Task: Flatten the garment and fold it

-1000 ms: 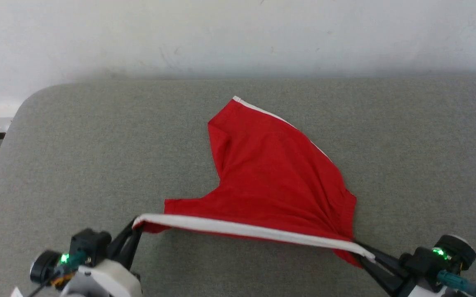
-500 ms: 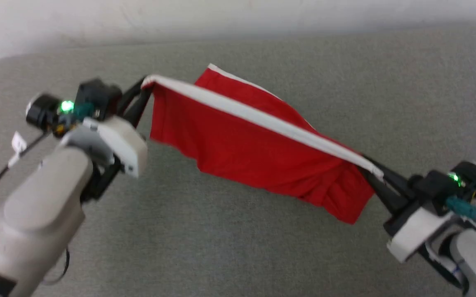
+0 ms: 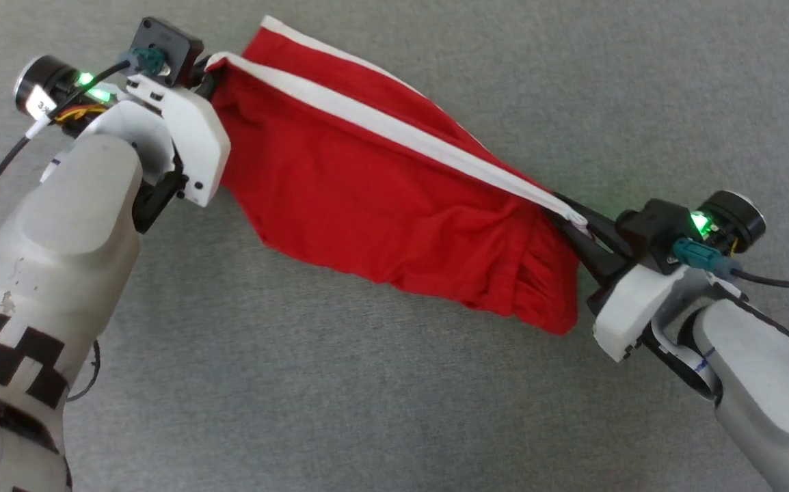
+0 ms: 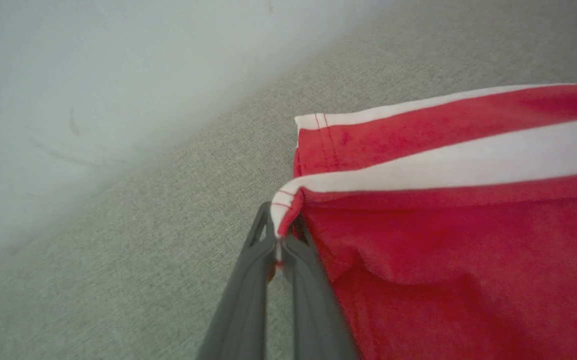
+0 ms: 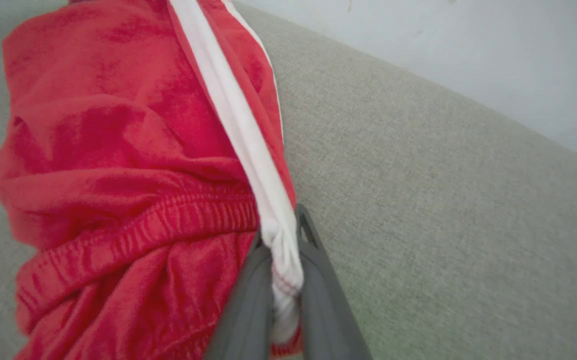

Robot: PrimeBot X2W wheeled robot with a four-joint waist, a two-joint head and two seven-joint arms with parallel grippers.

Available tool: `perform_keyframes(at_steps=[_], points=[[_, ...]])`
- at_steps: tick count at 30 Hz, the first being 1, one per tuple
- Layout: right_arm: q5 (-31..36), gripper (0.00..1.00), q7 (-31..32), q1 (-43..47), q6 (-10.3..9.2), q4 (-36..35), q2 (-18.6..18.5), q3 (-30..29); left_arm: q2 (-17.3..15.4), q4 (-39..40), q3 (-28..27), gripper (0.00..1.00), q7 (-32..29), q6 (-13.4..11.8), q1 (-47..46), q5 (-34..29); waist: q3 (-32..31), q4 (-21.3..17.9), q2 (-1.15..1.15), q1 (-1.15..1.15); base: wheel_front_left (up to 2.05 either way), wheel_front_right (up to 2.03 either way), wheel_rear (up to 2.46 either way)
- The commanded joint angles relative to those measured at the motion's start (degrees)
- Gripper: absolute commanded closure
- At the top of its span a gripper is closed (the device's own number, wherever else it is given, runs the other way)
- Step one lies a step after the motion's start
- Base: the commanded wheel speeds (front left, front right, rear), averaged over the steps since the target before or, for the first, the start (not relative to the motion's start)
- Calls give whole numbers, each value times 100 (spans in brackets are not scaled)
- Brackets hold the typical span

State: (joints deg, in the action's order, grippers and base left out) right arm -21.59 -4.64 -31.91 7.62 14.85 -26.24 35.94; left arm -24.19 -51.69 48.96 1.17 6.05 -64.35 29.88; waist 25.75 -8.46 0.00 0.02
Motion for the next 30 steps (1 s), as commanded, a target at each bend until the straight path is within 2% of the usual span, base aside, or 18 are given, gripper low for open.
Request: perform_keyframes(at_steps=[1,6,7,8,9,14,19,22,28,30], points=[[-38,100,-25,-108,-13,66,8,17,11,-159,42,100,39,19,-117,-40,320,-308,0,-2,0,0,0],[-90,100,-223,-247,-13,127,29,85,237,-702,201,100,274,98,-198,-20,238,-296,0,-2,0,0,0],[-98,77,-260,-237,-13,104,29,44,283,-782,226,79,325,109,-201,3,192,-276,0,-2,0,0,0],[-85,36,-290,-220,-13,60,22,11,317,-854,255,31,381,117,-210,17,139,-254,0,-2,0,0,0],[-74,0,-328,-193,-13,-1,19,-32,340,-918,280,0,449,124,-221,32,79,-237,0,-2,0,0,0],[-74,0,-362,111,-13,-459,-43,-345,360,-1085,432,0,682,140,-369,97,-282,-130,0,-2,0,0,0],[34,0,-217,542,-13,-1039,-119,-745,241,-903,774,0,323,142,-634,353,-561,-50,0,-2,0,0,0],[101,0,-72,762,-13,-1340,-117,-910,139,-635,1139,0,-474,143,-733,703,-629,-45,0,-2,0,0,0],[233,0,92,995,-13,-1695,-43,-1062,-311,280,1964,0,-2838,143,-820,1868,-553,-149,0,-2,0,0,0],[261,0,121,1007,-13,-1752,-19,-1071,-492,588,2102,0,-3220,143,-939,2075,-469,-206,0,-2,0,0,0]])
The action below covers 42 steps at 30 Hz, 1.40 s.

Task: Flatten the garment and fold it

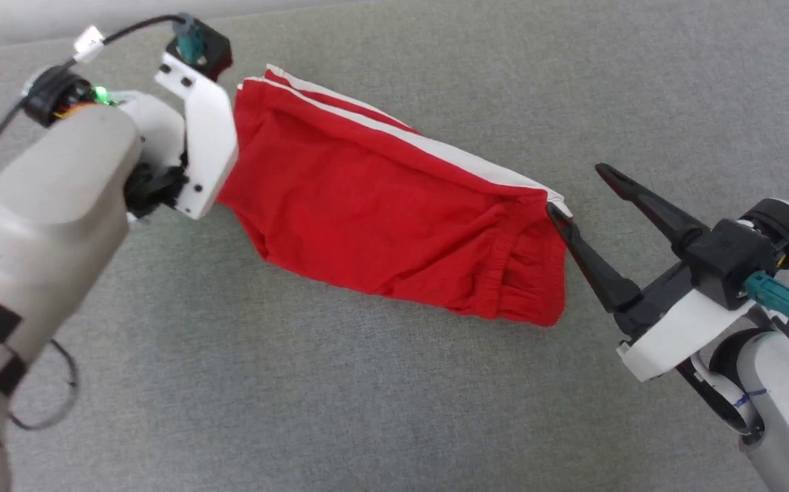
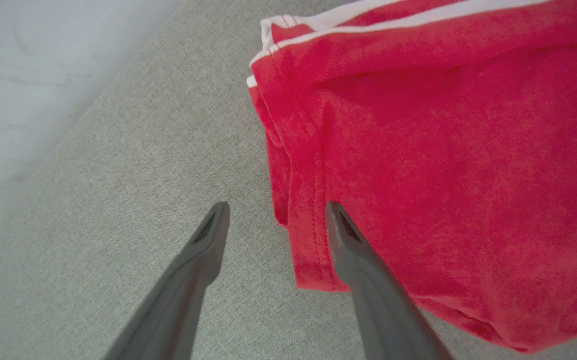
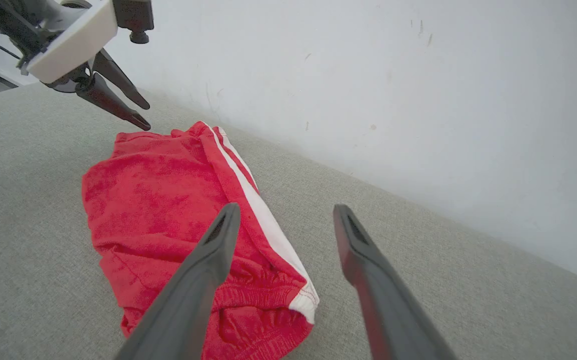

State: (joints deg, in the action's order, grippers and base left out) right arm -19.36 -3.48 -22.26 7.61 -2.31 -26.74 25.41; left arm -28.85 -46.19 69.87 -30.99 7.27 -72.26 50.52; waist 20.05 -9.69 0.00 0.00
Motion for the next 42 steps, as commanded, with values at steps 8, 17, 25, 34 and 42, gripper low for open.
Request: perform_keyframes(at_steps=[8,17,25,34,42], points=[[18,0,32,-141,-12,59,176,96,-250,272,225,0,-922,21,-49,446,403,-369,0,0,0,0,0],[-120,0,328,-863,-12,138,-188,481,-396,797,329,100,-1373,22,81,450,420,-397,0,0,0,0,0],[-1071,0,2179,-1734,-12,-449,-1223,1477,-483,1057,336,100,-988,22,45,693,202,-250,0,0,0,0,0],[-2169,0,3798,-2746,-12,-347,-1468,3155,-342,1162,341,100,-720,22,-31,791,285,-45,0,0,0,0,0],[-2584,0,3680,-2804,-12,1344,-779,4025,-239,1133,343,100,-484,22,-107,802,502,236,0,0,0,0,0]])
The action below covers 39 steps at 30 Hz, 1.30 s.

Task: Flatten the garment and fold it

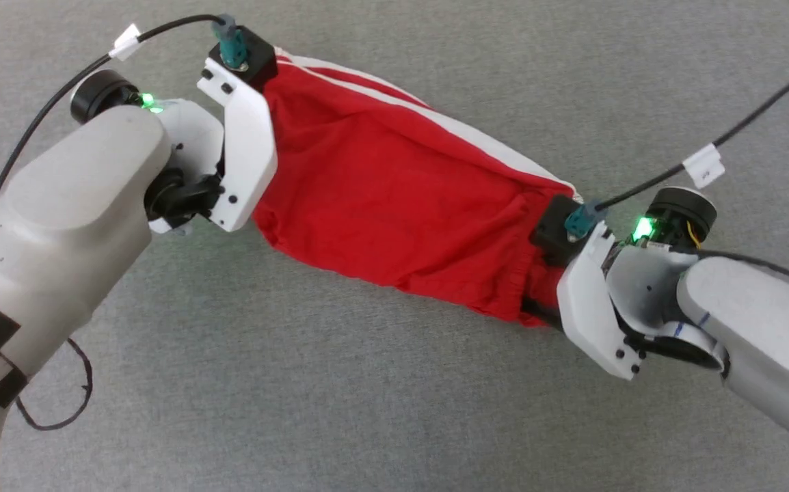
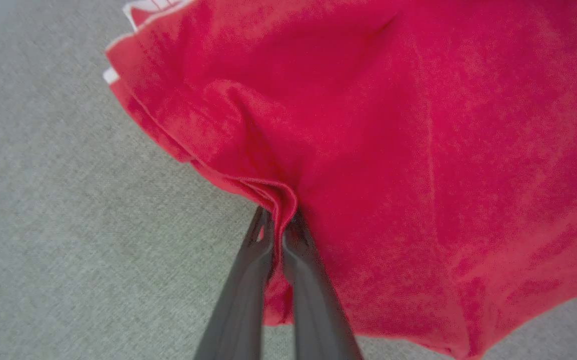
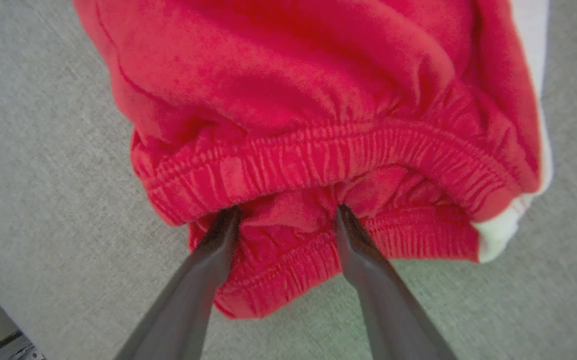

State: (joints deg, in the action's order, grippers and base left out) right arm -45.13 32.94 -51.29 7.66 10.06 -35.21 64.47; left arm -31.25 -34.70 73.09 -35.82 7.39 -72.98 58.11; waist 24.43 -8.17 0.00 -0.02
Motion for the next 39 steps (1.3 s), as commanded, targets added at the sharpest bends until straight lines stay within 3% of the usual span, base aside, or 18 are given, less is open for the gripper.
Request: perform_keyframes(at_steps=[1,3,4,5,10,17,23,30,38,39], points=[[-56,0,-9,110,-17,286,120,224,3,-25,21,100,35,10,-24,59,68,108,0,2,0,0,0],[-126,0,-152,100,-17,536,171,425,-3,-36,22,100,109,10,14,101,56,156,0,2,0,0,0],[-158,11,-306,84,-17,617,188,462,-19,-37,22,100,145,10,35,117,44,170,0,2,0,0,0],[-210,100,-480,70,-17,678,200,477,-35,-49,22,100,204,10,64,148,15,182,0,2,0,0,0],[-177,100,-1268,-150,-17,676,-19,564,-131,-67,22,100,557,10,214,276,-249,207,0,2,0,0,0],[-298,100,-2031,-155,-17,57,-572,460,-426,325,11,100,1313,10,643,463,-936,318,0,2,0,0,0],[-335,100,-2145,213,-17,-538,-1262,444,-901,997,15,100,1830,-13,1402,488,-1445,560,0,2,0,0,0],[-501,100,-1952,919,-17,-1058,-1910,493,-1267,1815,20,100,2270,-339,2577,566,-1731,772,0,2,0,0,0],[-578,100,-1738,1898,-17,-919,-1747,717,-1067,1882,24,100,2524,-557,3750,700,-1776,861,0,2,0,0,0],[-555,80,-1805,1971,-17,-842,-1692,708,-1028,1835,24,100,2552,-559,3833,704,-1788,861,0,2,0,0,0]])
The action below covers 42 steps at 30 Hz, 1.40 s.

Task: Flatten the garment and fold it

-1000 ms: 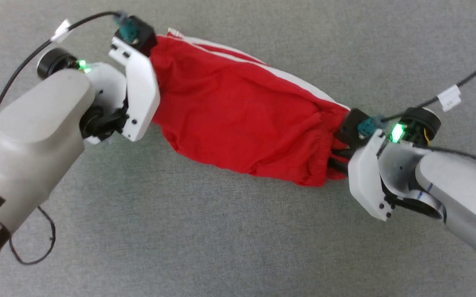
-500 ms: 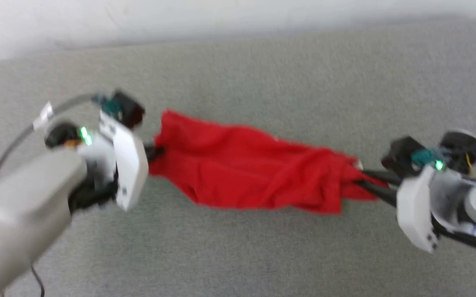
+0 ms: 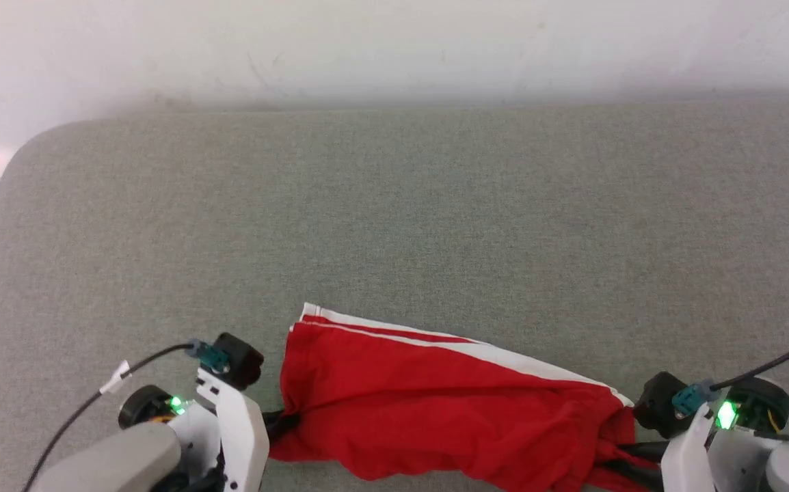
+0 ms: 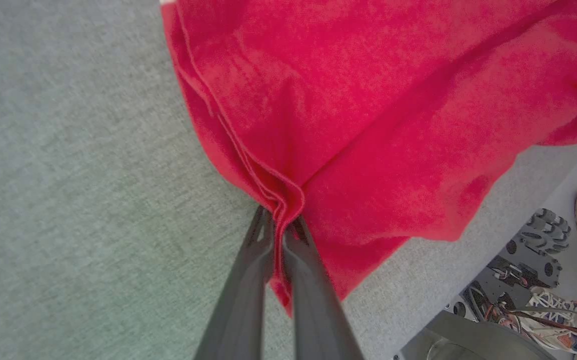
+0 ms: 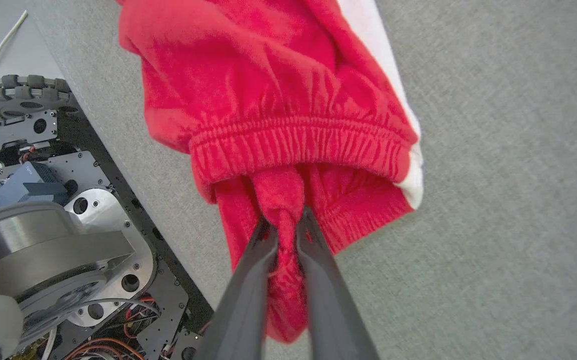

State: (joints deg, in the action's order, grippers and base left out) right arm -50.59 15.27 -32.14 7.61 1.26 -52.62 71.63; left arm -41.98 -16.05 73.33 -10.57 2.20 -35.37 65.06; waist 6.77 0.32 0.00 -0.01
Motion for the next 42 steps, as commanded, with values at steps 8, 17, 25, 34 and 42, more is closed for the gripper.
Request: perform_keyframes(at_steps=[8,17,25,34,42], points=[[-54,0,-399,316,-12,-7,151,-628,210,-170,-199,0,996,-459,328,-311,-294,-82,0,1,0,0,0],[-576,0,93,673,-12,-545,-495,-2415,231,276,-1060,0,2530,-1816,584,-1103,-425,-93,0,1,0,0,0],[-788,0,1069,1697,-12,-30,29,-3718,820,1372,-3229,0,2555,-2880,1745,-2945,-308,78,0,1,0,0,0],[-440,0,1733,2330,-12,377,1532,-4599,1834,1977,-5153,0,2556,-2895,3079,-4387,-74,297,0,1,0,0,0],[240,0,2087,2405,-12,921,2353,-4709,2542,1744,-5906,0,2557,-2306,3330,-5060,143,462,0,1,0,0,0]])
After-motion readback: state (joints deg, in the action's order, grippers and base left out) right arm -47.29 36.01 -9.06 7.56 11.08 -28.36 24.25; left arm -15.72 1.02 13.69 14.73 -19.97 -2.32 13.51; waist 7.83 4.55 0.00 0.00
